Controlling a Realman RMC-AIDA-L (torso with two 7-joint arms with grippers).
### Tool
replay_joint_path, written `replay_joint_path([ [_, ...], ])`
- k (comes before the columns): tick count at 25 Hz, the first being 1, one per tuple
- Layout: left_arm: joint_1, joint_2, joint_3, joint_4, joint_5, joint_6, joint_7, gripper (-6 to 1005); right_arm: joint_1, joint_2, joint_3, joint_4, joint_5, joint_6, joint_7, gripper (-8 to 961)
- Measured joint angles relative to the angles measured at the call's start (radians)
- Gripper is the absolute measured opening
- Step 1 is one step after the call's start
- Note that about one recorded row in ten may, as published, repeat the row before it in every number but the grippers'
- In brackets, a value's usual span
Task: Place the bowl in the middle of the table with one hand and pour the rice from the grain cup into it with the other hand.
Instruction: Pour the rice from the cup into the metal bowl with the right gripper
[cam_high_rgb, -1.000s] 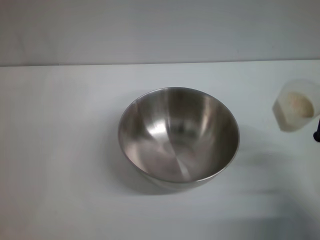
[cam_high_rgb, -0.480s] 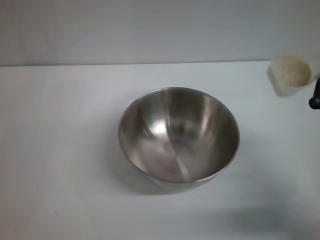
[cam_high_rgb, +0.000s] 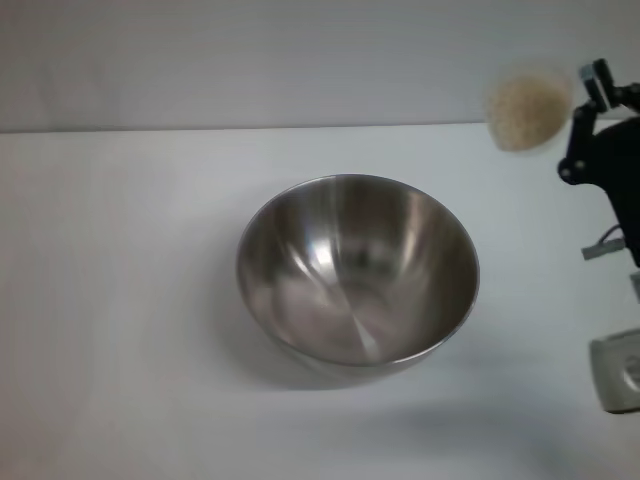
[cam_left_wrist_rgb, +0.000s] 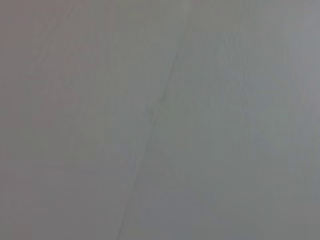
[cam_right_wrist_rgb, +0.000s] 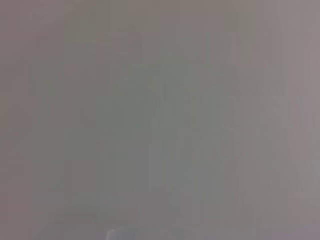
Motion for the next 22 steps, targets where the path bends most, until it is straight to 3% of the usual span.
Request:
replay_joint_path([
  [9,0.002,-0.001,0.005,-0.001,0.000,0.010,-0.003,757,0.047,0.005,-0.002,0.050,-0.073,0.136,-0.285,12],
  [22,0.002,-0.002,0.005,-0.001,0.000,0.022,-0.015,757,0.049,0.007,-0.002,0.081,-0.154,0.217,-0.576,13],
])
